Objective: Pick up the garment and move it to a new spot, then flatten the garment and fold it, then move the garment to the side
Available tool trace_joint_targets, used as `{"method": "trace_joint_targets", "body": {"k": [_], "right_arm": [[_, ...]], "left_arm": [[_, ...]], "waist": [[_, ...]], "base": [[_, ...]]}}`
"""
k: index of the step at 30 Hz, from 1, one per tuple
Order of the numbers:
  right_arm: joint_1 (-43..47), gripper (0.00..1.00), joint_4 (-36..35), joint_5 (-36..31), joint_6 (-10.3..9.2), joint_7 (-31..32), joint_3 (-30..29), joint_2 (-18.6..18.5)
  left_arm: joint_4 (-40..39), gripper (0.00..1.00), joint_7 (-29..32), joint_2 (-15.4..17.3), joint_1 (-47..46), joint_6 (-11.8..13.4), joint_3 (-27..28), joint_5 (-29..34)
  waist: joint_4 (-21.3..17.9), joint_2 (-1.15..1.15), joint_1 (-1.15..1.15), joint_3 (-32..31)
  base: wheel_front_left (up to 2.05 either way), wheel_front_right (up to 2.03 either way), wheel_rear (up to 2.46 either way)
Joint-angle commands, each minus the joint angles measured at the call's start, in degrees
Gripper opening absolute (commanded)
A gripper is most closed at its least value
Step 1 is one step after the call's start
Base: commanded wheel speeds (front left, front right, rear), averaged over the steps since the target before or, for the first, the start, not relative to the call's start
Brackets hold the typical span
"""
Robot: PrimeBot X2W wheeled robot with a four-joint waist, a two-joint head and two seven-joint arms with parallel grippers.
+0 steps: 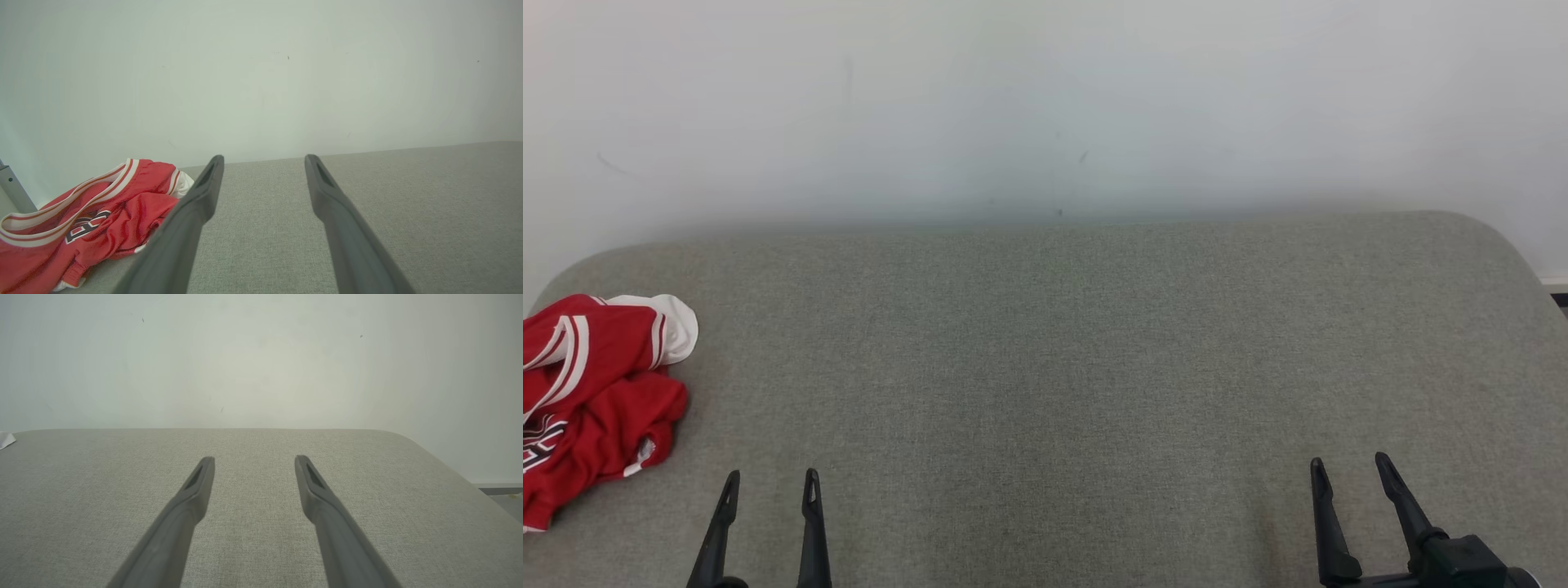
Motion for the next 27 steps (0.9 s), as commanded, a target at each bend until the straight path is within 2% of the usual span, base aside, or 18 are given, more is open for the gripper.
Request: {"method": "trace_joint_targets", "body": {"k": [1,10,27], "right_arm": [[-0.58,1.0,-0.06,-0.23,-0.12,-0.11,-0.17,-0.2],[0.0,1.0,-0.83,0.66,-0.12,-0.1,-0.56,-0.19],[0.16,1.0,0.34,0.66,-0.12,-0.09,-0.43,-0.19]], "left_arm": [[-0.29,1.0,-0.19,0.27,0.76,-0.44,0.29,0.3],[-1.21,1.0,-0.19,0.08,0.87,-2.79,2.99,-0.16],[1.96,1.0,-0.18,-1.27,2.44,-2.42,4.08,0.72]], "waist": [[0.04,0.0,0.0,-0.01],[0.33,0.0,0.0,-0.22],[0.28,0.0,0.0,-0.74]], "base": [[0.0,0.0,0.0],[0.0,0.0,0.0],[0.0,0.0,0.0]]}}
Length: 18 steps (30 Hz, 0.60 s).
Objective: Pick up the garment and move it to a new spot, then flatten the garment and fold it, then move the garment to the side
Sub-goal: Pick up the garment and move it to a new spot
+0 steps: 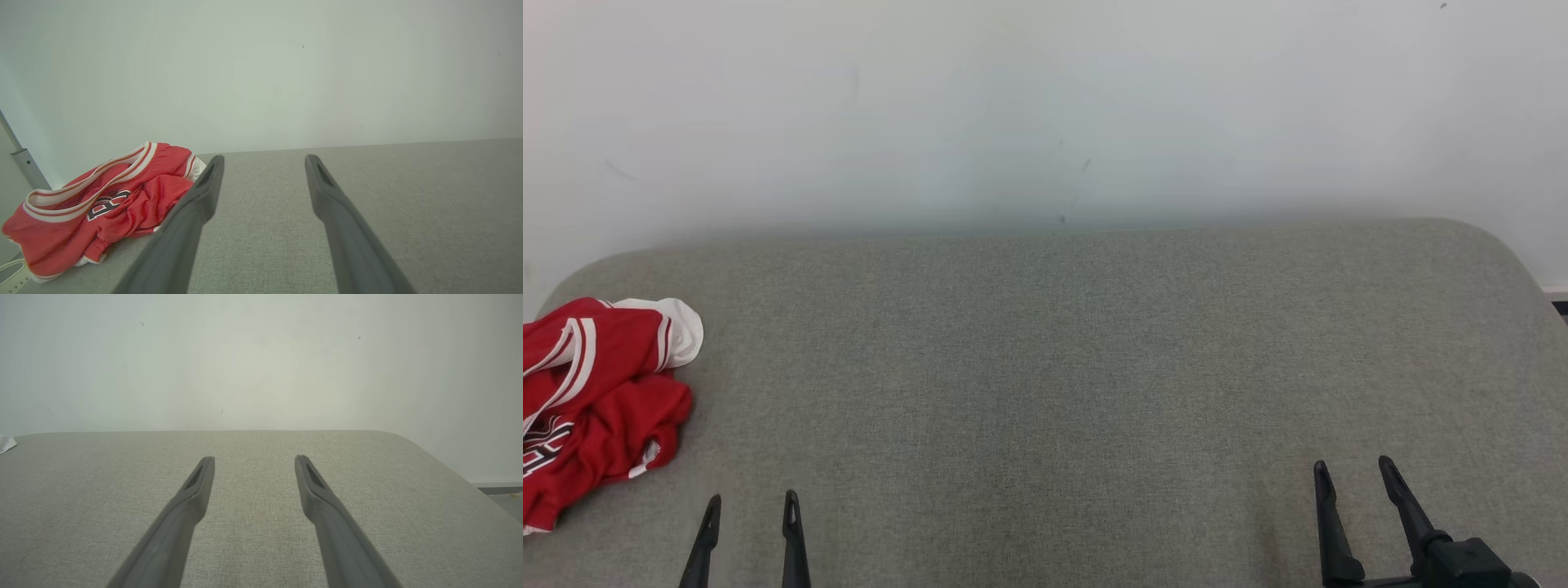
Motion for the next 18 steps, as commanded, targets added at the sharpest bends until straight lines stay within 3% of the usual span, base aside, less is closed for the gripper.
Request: {"method": "trace_joint_targets", "body": {"k": [1,18], "right_arm": [[0.01,1.0,0.36,0.17,-0.12,-0.07,-0.15,-0.18],[0.39,1.0,0.99,0.06,-0.12,-0.07,-0.04,-0.16]], "left_arm": [[1.02,1.0,-0.19,-0.24,1.26,-0.2,0.01,0.42],[8.66,1.0,-0.18,-0.57,0.24,1.1,1.02,0.21]], "waist": [[-0.03,0.0,0.0,-0.1],[-0.18,0.0,0.0,-0.73]], "base": [[0.0,0.0,0.0],[0.0,0.0,0.0]]}}
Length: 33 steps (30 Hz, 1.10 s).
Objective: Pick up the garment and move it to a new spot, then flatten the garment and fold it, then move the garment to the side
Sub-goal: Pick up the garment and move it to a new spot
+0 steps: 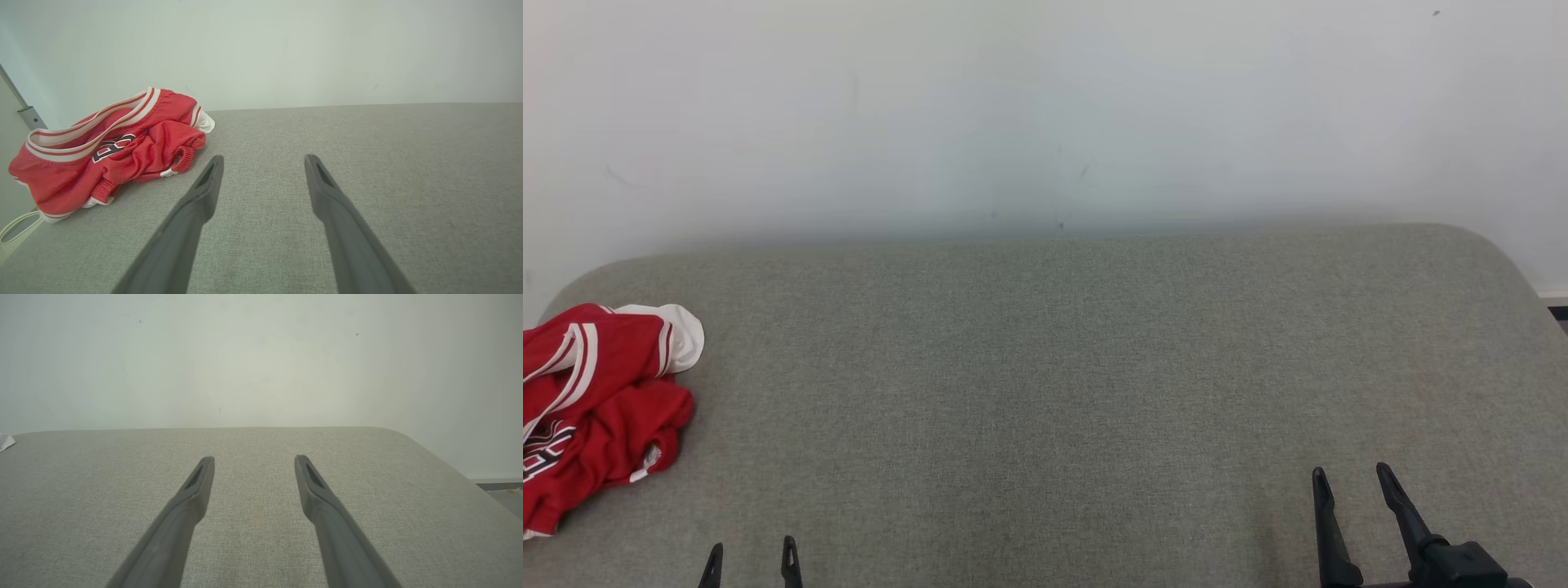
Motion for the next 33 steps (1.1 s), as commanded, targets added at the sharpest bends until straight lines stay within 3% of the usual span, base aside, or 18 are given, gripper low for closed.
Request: {"method": "trace_joint_targets", "body": {"k": [1,19,33], "right_arm": [[0.18,1.0,-0.08,-0.17,-0.12,-0.07,-0.06,-0.15],[0.42,1.0,0.61,0.11,-0.12,-0.07,-0.53,-0.13],[0.83,1.0,0.85,0.85,-0.12,-0.07,-0.16,-0.13]], "left_arm": [[0.24,1.0,-0.17,-0.08,-0.74,0.12,0.15,0.19],[-0.21,1.0,-0.17,-0.2,-1.1,-0.33,0.26,-0.34],[0.29,1.0,-0.18,-0.25,-2.36,-0.39,1.71,-0.81]], "waist": [[0.05,0.0,0.0,-0.01],[1.62,0.0,0.0,0.48],[11.85,0.0,0.0,1.24]], "base": [[0.0,0.0,0.0],[0.0,0.0,0.0],[0.0,0.0,0.0]]}}
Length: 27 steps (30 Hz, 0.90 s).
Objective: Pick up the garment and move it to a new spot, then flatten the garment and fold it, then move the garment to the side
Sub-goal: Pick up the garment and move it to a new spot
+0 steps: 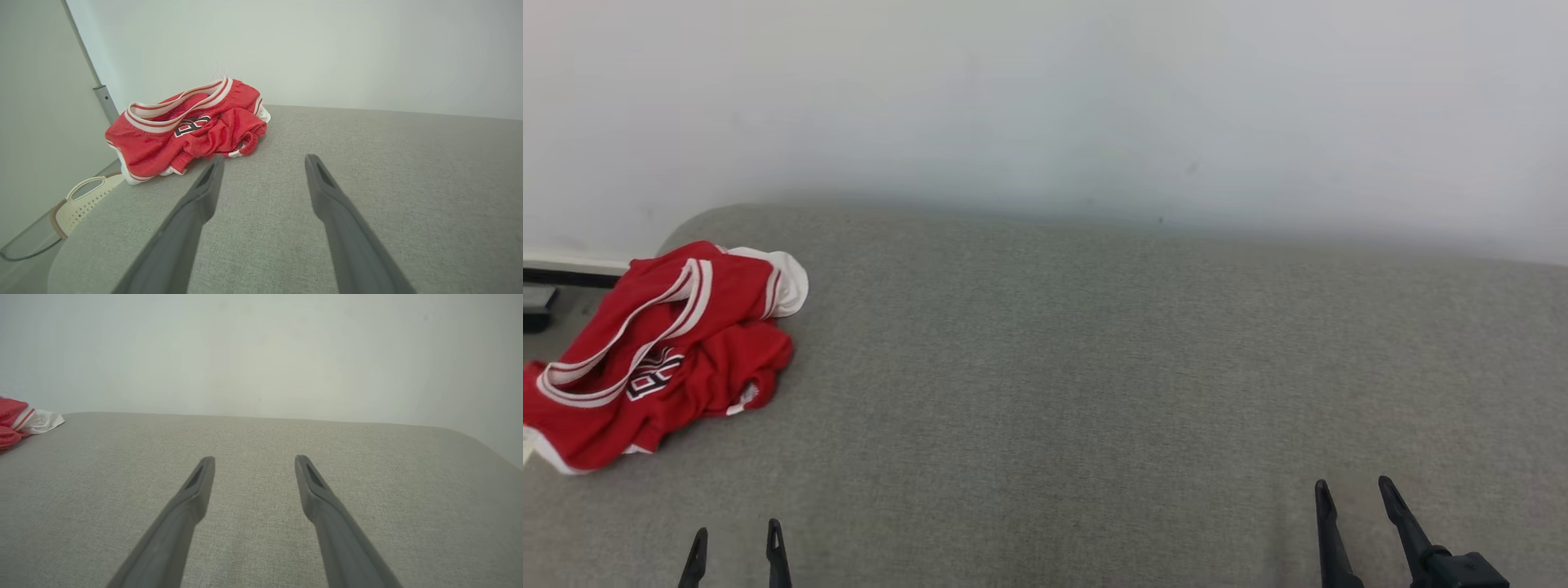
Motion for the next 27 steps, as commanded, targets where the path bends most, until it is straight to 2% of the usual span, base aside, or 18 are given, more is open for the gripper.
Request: {"method": "trace_joint_targets", "body": {"k": [1,17,27], "right_arm": [[-0.09,1.0,0.18,0.12,-0.12,-0.07,0.16,-0.13],[0.36,1.0,0.42,0.72,-0.12,-0.07,1.89,-0.12],[0.64,1.0,0.53,1.23,-0.12,-0.06,3.28,-0.12]], "left_arm": [[0.23,1.0,-0.18,-0.04,-0.68,-0.07,0.25,0.23],[0.54,1.0,-0.18,0.68,0.09,-1.83,1.21,1.61],[0.26,1.0,-0.18,1.24,0.79,-2.55,1.4,1.52]], "waist": [[3.67,0.0,0.0,0.29],[14.58,0.0,0.0,-0.99],[19.19,0.0,0.0,-1.57]], "base": [[0.0,0.0,0.0],[0.0,0.0,0.0],[0.0,0.0,0.0]]}}
